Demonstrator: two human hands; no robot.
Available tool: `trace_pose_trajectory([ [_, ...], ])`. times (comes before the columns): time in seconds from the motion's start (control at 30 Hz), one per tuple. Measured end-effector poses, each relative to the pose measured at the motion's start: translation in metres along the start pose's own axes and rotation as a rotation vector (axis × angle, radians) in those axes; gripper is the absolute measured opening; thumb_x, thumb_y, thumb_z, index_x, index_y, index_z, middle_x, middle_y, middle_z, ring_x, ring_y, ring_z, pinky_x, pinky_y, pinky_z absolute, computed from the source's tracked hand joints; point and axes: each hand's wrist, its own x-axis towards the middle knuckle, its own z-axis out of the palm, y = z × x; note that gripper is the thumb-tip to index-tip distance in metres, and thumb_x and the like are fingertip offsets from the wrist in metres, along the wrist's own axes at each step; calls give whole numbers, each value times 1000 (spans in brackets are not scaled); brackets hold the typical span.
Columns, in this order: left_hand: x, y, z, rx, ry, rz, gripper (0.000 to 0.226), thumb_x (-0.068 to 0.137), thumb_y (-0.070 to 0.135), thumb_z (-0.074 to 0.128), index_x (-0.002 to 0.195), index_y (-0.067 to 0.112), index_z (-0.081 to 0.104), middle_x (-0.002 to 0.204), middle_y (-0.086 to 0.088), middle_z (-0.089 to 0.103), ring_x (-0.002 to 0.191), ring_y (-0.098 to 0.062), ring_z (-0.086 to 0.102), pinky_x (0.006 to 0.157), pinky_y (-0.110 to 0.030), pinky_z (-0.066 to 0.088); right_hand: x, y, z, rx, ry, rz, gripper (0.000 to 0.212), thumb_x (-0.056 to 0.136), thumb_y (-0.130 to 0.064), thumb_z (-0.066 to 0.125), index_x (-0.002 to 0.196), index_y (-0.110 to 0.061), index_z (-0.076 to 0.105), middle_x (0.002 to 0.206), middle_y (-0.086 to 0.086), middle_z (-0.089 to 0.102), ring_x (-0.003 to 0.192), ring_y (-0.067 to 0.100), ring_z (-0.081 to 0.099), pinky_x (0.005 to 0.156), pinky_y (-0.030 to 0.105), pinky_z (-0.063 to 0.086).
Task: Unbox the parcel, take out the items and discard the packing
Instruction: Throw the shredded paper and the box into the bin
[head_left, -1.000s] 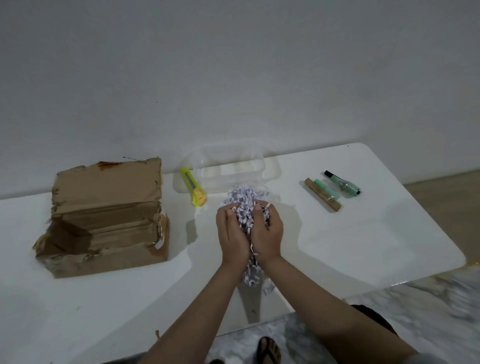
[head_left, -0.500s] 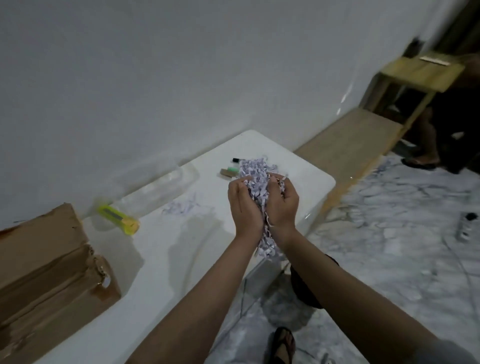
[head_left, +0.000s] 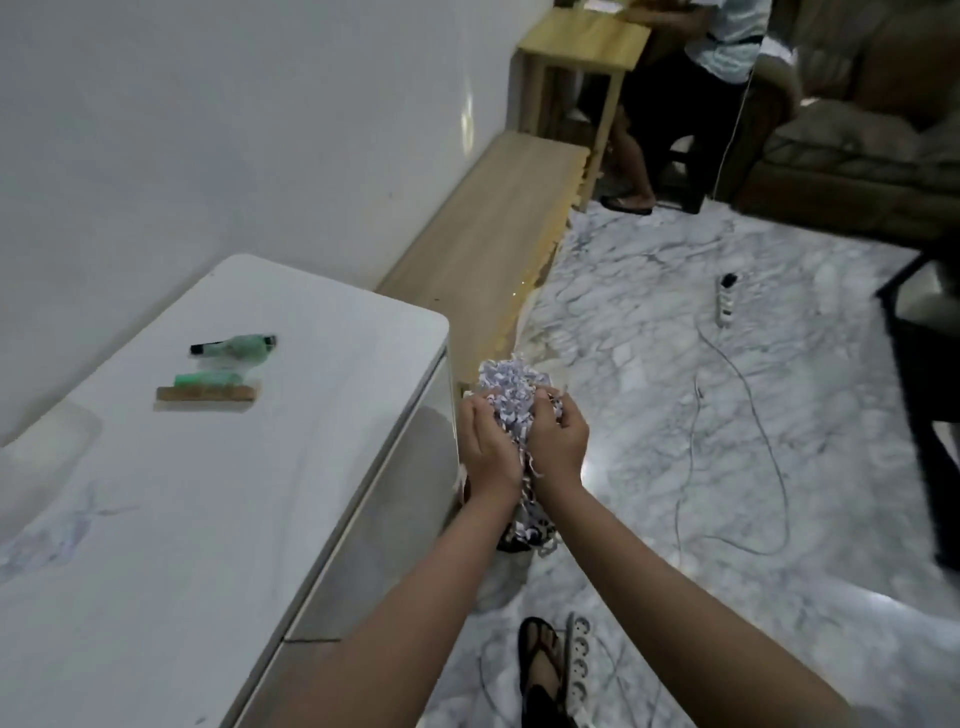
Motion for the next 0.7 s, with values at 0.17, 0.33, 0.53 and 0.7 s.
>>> trace_pose_trajectory([
  [0.17,21,-59,56,94,13,-181,24,100,18,32,95,12,55,96,-8,57,90,-21,52,86,-35,40,63,51,-22,-86,44,182,19,91,-35,51,75,-30,59,68,-8,55,67,13,51,69,32,43],
  [0.33,59,-137,92,226,30,-305,24,97,22,34,82,12,49,83,-6,52,78,-20,47,78,-38,40,120,121,-25,-157,85,348,26,85,-46,50,62,-34,53,59,-12,49,58,10,45,64,31,40],
  [0.53,97,-258,102,384,-22,-431,22,98,20,33,89,10,50,91,-7,53,80,-18,48,79,-34,36,165,240,-18,-158,118,516,24,92,-29,51,69,-25,54,65,-4,52,64,16,47,68,30,39],
  [0.7,133,-354,99,411,-5,-648,39,100,34,29,116,13,58,115,-7,57,106,-25,53,90,-33,36,198,345,-9,-194,142,651,33,94,-24,47,62,-17,47,60,0,48,58,16,43,56,30,34],
])
